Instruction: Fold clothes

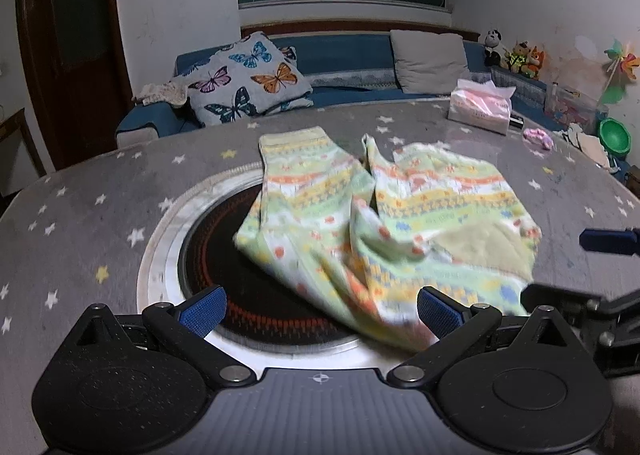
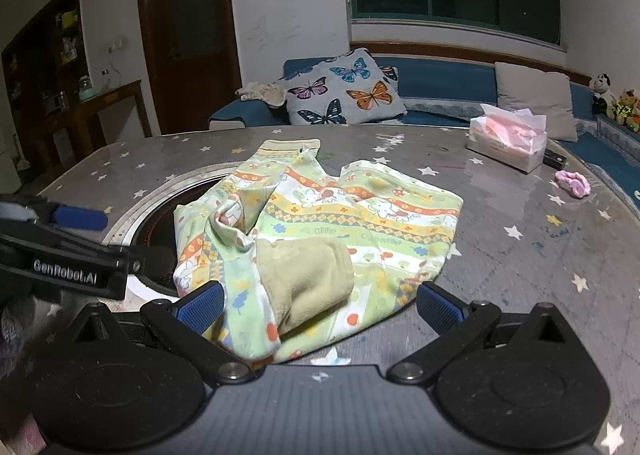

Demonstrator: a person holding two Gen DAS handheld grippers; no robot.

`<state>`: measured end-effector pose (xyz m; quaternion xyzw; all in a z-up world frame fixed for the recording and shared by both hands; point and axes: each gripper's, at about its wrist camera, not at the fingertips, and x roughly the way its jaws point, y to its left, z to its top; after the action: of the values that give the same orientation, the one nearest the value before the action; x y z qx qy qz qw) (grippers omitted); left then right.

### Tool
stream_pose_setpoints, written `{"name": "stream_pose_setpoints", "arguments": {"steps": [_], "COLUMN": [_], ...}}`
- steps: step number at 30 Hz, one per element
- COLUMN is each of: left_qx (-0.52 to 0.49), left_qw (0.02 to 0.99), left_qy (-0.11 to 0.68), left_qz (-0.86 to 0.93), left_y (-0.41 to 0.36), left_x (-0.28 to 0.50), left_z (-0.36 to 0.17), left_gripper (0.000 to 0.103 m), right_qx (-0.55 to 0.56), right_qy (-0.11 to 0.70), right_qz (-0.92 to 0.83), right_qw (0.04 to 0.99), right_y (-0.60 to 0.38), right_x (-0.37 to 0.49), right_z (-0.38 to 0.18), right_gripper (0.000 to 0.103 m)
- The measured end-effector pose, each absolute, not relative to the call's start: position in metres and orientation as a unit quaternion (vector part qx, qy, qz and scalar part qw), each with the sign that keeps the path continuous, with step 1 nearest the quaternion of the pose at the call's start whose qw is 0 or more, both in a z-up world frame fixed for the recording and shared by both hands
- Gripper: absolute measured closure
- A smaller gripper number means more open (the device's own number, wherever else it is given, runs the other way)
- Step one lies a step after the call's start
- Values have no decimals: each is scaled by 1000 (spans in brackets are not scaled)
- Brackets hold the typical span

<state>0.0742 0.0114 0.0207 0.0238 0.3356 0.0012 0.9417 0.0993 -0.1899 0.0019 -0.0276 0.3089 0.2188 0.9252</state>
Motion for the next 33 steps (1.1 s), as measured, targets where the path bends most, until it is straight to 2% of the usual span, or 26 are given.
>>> {"name": "stream_pose_setpoints", "arguments": {"steps": [4,12,15,18,19,20,25,33], "left_qx": [27,28,21,12,10,7,-3,-21], "left_qw": [945,938,926,914,911,910,918,928], "left_qy": [325,342,371,398,404,405,388,368], "left_qz": [-4,-46,-65,-79,-84,-86,-81,-52], "left_y": [9,1,3,7,8,10,23,48], "left_x": [96,157,178,191,192,190,169,137], "left_z": [29,29,18,4,0,-2,-1,10], "left_gripper": [1,21,36,64,81,92,97,97], "right_qx": [-23,-16,-15,-17,-18,-18,-25,-43], "right_qy": [311,316,317,319,320,321,332,340], "right_qz": [219,212,214,218,221,225,248,298], "right_qw": [925,925,924,922,921,920,910,891], "right_y": [-193,-205,-206,-205,-205,-203,-191,-144], "right_x": [110,139,151,164,168,172,197,242], "right_z": [4,12,15,18,19,19,18,14], "right_gripper": [0,0,1,5,7,9,19,23]}}
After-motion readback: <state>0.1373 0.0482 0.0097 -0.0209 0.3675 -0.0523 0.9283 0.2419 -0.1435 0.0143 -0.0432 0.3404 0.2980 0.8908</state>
